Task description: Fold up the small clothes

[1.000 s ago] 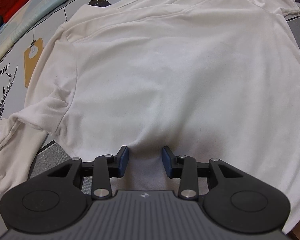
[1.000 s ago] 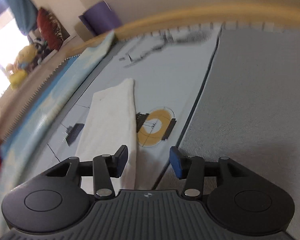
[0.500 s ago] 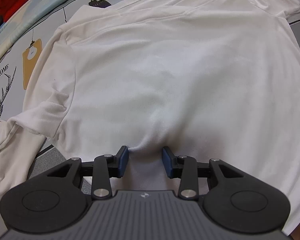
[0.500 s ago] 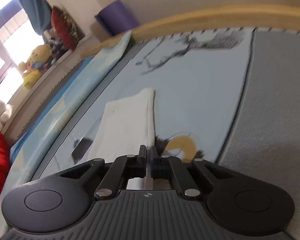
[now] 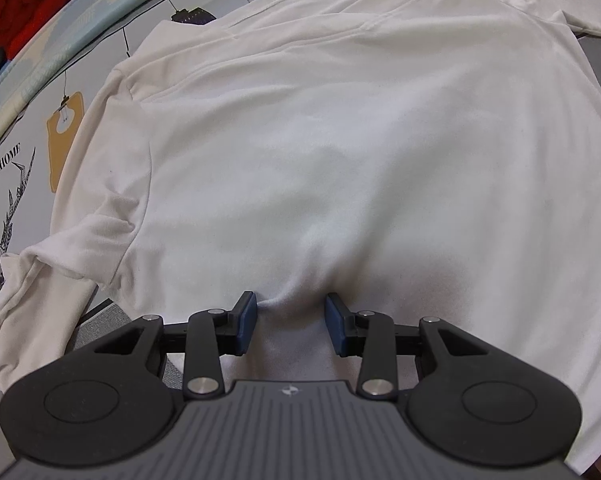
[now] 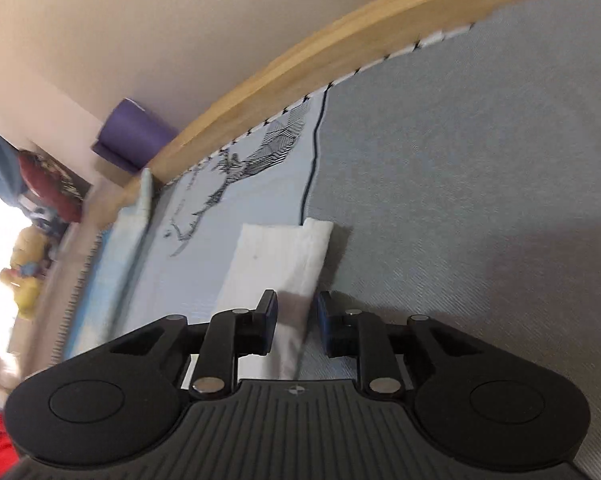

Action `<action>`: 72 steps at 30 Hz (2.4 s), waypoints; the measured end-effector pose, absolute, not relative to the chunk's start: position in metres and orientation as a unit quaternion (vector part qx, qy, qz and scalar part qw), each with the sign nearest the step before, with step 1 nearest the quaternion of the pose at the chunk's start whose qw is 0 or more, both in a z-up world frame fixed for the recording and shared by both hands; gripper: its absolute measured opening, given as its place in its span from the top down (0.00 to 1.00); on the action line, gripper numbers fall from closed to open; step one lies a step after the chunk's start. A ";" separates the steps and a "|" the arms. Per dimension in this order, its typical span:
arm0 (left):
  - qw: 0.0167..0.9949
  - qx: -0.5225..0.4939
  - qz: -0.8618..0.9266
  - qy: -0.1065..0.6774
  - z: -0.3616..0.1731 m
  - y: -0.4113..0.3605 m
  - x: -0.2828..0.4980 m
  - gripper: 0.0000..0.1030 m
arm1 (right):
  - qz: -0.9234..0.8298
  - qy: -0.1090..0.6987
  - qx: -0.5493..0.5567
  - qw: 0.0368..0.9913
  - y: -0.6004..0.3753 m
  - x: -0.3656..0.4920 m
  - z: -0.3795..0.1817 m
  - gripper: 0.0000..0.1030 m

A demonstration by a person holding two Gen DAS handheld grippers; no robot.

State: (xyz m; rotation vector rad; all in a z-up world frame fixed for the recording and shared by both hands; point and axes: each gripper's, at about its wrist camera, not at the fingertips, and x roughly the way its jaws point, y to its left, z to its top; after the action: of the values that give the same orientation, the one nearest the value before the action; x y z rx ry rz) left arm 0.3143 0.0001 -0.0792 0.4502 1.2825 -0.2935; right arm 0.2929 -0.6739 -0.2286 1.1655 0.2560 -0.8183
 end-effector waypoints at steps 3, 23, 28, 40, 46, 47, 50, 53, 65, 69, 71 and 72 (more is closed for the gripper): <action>0.768 0.206 -0.133 0.592 -0.079 -0.001 0.315 0.58 | -0.375 0.106 0.544 0.743 -0.678 0.292 -0.231 0.78; 0.817 0.065 -0.105 0.563 -0.030 0.041 0.330 0.57 | -0.384 0.091 0.387 0.834 -0.615 0.313 -0.116 0.96; 0.845 0.009 -0.035 0.533 -0.001 0.081 0.339 0.57 | -0.237 0.079 0.256 0.934 -0.493 0.343 -0.029 0.96; 0.859 -0.110 0.056 0.497 0.037 0.168 0.340 0.57 | 0.220 0.232 0.098 0.943 -0.104 0.389 -0.011 0.96; 0.856 -0.158 0.050 0.490 0.046 0.184 0.343 0.57 | 0.334 0.428 0.044 0.838 -0.017 0.371 -0.078 0.85; 0.856 -0.157 0.045 0.490 0.047 0.183 0.343 0.57 | 0.340 0.424 0.018 0.839 -0.020 0.361 -0.077 0.85; 0.857 -0.152 0.034 0.492 0.047 0.177 0.345 0.57 | 0.316 0.412 -0.023 0.855 -0.053 0.344 -0.061 0.75; 0.856 -0.151 0.031 0.493 0.045 0.173 0.347 0.57 | 0.252 0.396 -0.036 0.882 -0.110 0.340 -0.044 0.68; 0.852 -0.117 0.034 0.508 0.031 0.138 0.359 0.57 | 0.056 0.503 -0.072 0.860 -0.295 0.356 -0.123 0.60; 0.852 -0.106 0.027 0.513 0.026 0.122 0.363 0.56 | 0.076 0.476 -0.044 0.875 -0.299 0.361 -0.131 0.60; 0.851 -0.099 0.022 0.515 0.023 0.116 0.363 0.57 | 0.067 0.473 -0.046 0.877 -0.296 0.370 -0.138 0.60; 0.851 -0.096 0.020 0.516 0.022 0.115 0.364 0.57 | 0.064 0.474 -0.046 0.877 -0.295 0.371 -0.139 0.61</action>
State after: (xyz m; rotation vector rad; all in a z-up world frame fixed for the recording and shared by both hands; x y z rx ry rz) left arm 0.3638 0.1147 0.0224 -0.2032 1.0869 0.0412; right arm 0.3713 -0.2945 -0.1391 -0.0952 0.9895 0.1346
